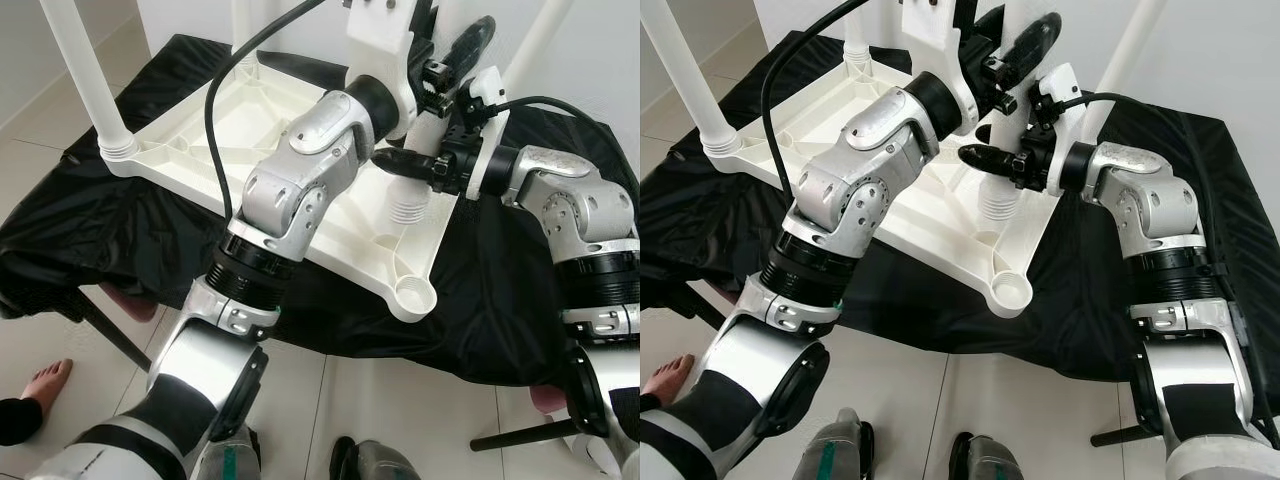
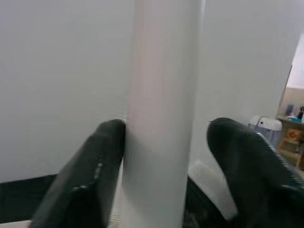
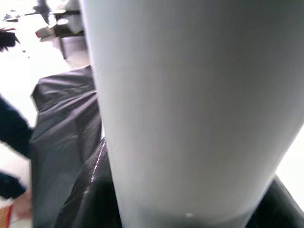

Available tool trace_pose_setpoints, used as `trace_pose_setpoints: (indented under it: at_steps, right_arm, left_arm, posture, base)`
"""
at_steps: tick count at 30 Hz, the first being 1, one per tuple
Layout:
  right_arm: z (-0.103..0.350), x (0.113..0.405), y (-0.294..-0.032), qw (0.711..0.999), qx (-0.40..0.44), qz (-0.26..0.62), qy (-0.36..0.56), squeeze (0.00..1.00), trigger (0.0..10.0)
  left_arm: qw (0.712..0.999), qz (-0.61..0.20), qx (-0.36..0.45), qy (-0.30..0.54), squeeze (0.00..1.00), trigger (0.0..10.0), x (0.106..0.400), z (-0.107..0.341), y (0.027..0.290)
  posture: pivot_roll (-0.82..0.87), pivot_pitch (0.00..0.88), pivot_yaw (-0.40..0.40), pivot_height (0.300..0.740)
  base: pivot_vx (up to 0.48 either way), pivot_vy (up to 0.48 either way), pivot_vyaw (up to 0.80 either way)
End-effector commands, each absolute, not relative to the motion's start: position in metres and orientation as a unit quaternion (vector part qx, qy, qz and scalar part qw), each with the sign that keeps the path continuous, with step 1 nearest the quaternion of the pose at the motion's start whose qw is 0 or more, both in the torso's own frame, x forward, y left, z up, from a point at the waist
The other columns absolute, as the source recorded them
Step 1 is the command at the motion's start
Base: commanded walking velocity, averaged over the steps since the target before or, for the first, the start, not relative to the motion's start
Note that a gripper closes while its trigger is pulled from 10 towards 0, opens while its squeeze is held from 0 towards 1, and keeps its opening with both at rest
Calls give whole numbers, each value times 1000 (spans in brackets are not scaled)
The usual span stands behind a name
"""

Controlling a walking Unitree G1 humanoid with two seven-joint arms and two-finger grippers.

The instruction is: Building children table

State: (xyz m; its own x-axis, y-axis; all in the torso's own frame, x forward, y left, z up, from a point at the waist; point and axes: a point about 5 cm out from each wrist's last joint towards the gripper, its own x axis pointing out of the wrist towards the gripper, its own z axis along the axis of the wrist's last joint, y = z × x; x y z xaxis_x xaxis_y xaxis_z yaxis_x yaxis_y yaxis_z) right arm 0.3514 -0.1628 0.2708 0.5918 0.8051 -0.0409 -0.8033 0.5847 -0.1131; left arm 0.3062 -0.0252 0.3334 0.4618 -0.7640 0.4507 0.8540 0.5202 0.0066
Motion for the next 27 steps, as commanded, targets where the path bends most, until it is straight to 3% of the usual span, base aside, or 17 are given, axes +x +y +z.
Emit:
trace_pose_setpoints:
  at_steps: [1,10,15,16,19,20,21,23,25,27]
  right_arm:
    - [272,352,-170,900,-45,434,-19,0,10000]
    - [271,354,-174,914,-15,402,-49,0,10000]
    - [267,355,-179,929,18,360,-80,0,10000]
    - [261,354,-181,937,36,334,-96,0,10000]
    - [261,354,-181,937,36,334,-96,0,10000]
    - [255,354,-182,945,49,305,-103,0,10000]
    - [255,354,-182,945,49,305,-103,0,10000]
    - [247,356,-184,959,76,247,-116,0,10000]
    - [247,356,-184,959,76,247,-116,0,10000]
    - [245,357,-185,965,96,212,-124,0,10000]
  left_arm:
    - [817,-529,-106,-205,1000,10000,297,334,-30]
    - [822,-528,-88,-195,1000,10000,295,326,-29]
    - [841,-506,-81,-177,1000,10000,301,313,-20]
    - [864,-468,-80,-166,0,10000,311,305,-7]
    - [864,-468,-80,-166,0,10000,311,305,-7]
    - [885,-432,-80,-157,0,10000,320,299,7]
    - [885,-432,-80,-157,0,10000,320,299,7]
    - [924,-349,-72,-138,0,10000,343,287,44]
    - [924,-349,-72,-138,0,10000,343,287,44]
    - [948,-287,-60,-119,0,10000,357,278,70]
  posture:
    - [71,49,-79,740]
    - [75,55,-78,740]
    - [82,66,-79,740]
    - [88,75,-79,740]
    - [88,75,-79,740]
    - [92,80,-82,740]
    - [92,80,-82,740]
    - [98,91,-79,740]
    - [98,91,-79,740]
    - [98,91,-73,740]
  base:
    - [0,0,0]
    - [0,0,0]
    - [0,0,0]
    - [0,0,0]
    - [0,0,0]
    - [0,0,0]
    - [0,0,0]
    - [0,0,0]
    - [0,0,0]
    - [0,0,0]
